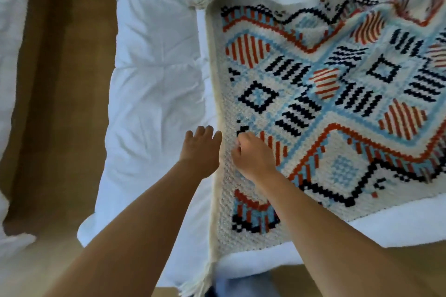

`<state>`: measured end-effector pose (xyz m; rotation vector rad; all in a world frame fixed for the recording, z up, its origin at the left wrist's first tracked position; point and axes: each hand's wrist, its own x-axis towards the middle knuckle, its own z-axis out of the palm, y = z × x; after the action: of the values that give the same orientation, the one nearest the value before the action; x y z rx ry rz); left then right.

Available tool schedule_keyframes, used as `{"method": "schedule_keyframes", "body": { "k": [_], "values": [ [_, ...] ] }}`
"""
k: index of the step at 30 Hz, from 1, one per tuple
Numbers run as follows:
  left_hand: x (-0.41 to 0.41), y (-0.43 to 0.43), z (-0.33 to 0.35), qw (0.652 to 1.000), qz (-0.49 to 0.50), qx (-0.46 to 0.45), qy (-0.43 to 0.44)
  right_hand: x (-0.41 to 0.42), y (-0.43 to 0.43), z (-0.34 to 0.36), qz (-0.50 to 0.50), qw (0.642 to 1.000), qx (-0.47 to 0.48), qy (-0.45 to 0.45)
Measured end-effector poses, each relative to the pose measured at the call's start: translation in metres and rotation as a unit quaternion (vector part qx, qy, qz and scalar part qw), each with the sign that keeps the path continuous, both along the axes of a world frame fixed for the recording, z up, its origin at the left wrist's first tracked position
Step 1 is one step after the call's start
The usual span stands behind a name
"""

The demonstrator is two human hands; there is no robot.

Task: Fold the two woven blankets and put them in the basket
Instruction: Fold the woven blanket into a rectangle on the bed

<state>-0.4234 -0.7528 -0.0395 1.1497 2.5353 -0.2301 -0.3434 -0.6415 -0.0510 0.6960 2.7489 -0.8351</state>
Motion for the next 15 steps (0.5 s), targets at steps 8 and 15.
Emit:
{"method": "schedule_keyframes", "body": {
  "k": [8, 15],
  "values": [
    [-0.080, 0.051, -0.001, 0.999, 0.016, 0.028, -0.006, -0.080, 0.041, 0.001, -0.029, 0.999, 0.031, 0.004],
    [-0.163, 0.070, -0.004, 0.997, 0.053, 0.050, 0.007, -0.144, 0.048, -0.006, -0.079, 0.997, 0.015, 0.006]
  ]
}}
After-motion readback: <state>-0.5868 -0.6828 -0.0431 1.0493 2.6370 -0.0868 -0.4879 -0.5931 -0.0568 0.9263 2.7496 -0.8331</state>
